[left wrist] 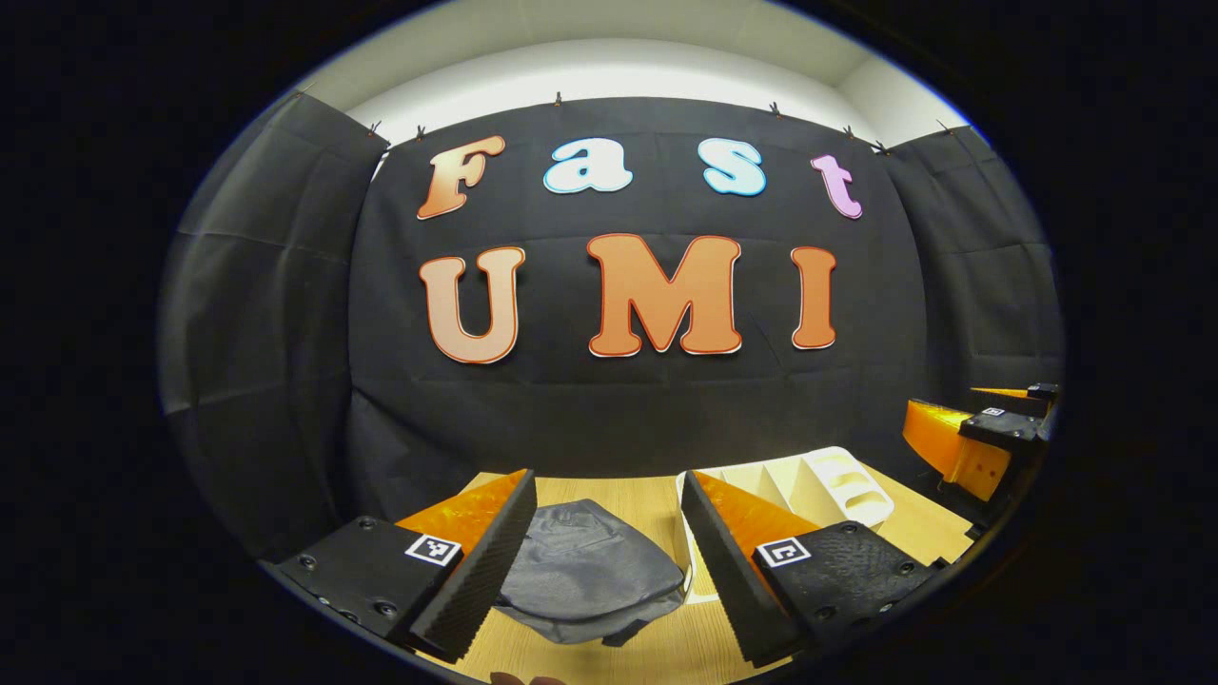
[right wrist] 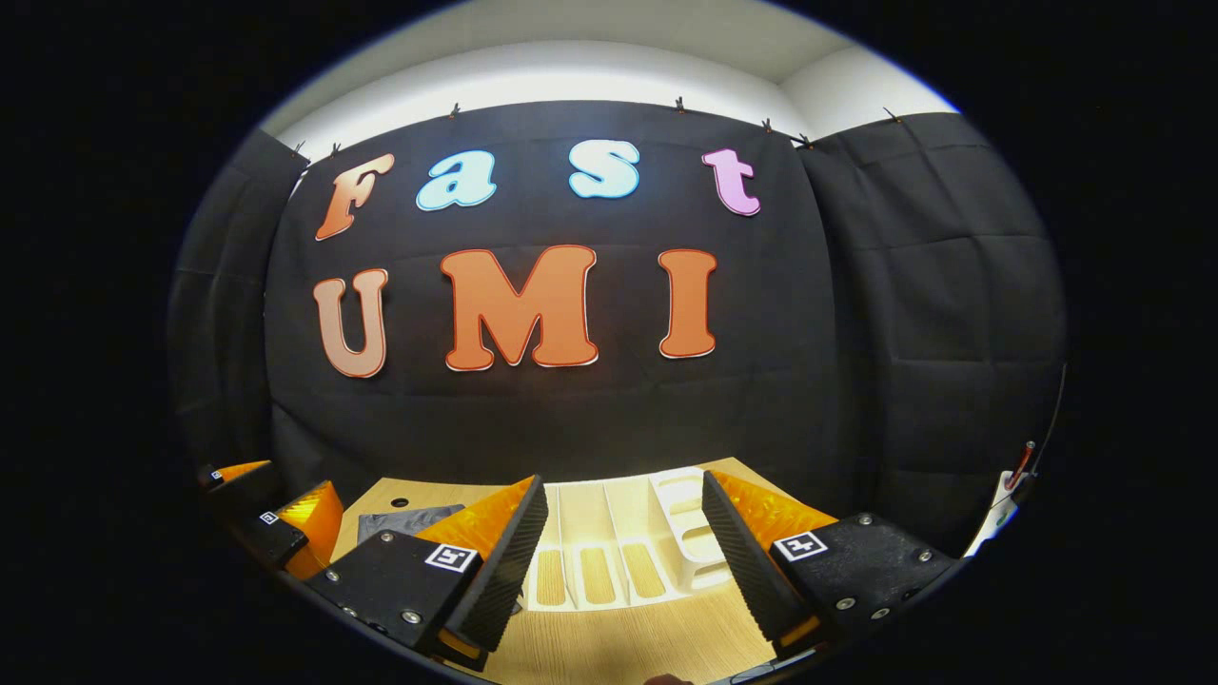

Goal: Open the schoolbag, grab two books from the bookshelf and put them into the schoolbag.

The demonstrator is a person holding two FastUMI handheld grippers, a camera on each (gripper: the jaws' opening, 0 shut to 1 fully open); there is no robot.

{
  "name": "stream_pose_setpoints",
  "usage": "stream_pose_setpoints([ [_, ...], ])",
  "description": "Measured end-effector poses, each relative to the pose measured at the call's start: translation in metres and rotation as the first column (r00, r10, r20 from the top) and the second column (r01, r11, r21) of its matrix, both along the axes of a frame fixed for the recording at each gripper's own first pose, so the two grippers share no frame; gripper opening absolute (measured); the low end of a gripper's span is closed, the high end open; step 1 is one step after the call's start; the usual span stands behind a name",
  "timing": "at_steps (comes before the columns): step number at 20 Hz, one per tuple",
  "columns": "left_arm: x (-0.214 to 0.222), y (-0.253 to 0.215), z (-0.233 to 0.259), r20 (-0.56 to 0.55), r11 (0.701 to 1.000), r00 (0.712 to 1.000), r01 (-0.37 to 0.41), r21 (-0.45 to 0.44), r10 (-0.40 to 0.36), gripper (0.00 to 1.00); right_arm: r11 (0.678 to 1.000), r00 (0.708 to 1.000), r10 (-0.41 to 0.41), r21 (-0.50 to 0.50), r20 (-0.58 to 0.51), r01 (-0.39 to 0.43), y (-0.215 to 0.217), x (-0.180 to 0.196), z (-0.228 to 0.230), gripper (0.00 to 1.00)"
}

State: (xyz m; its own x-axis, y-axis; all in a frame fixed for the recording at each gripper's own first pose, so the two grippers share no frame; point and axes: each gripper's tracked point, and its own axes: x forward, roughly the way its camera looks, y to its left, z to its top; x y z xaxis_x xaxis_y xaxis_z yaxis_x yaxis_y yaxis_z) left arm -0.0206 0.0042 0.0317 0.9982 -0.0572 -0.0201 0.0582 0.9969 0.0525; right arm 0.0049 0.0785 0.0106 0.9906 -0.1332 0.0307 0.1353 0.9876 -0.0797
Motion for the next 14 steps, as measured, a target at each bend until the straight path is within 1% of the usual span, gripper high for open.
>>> stream_pose_setpoints([
  [3, -0.0016, 0.0021, 0.0039, 0.015, 1.000, 1.000, 0.001, -0.001, -0.001, 0.97, 1.000, 1.000, 0.011, 0.000, -0.007, -0.011, -0.0007, 0.0004, -0.0003, 0.97],
  [14, -0.0043, 0.0051, 0.0063, 0.014, 1.000, 1.000, -0.010, -0.002, 0.010, 0.97, 1.000, 1.000, -0.008, 0.011, 0.004, 0.008, -0.0015, -0.0014, 0.0030, 0.97],
])
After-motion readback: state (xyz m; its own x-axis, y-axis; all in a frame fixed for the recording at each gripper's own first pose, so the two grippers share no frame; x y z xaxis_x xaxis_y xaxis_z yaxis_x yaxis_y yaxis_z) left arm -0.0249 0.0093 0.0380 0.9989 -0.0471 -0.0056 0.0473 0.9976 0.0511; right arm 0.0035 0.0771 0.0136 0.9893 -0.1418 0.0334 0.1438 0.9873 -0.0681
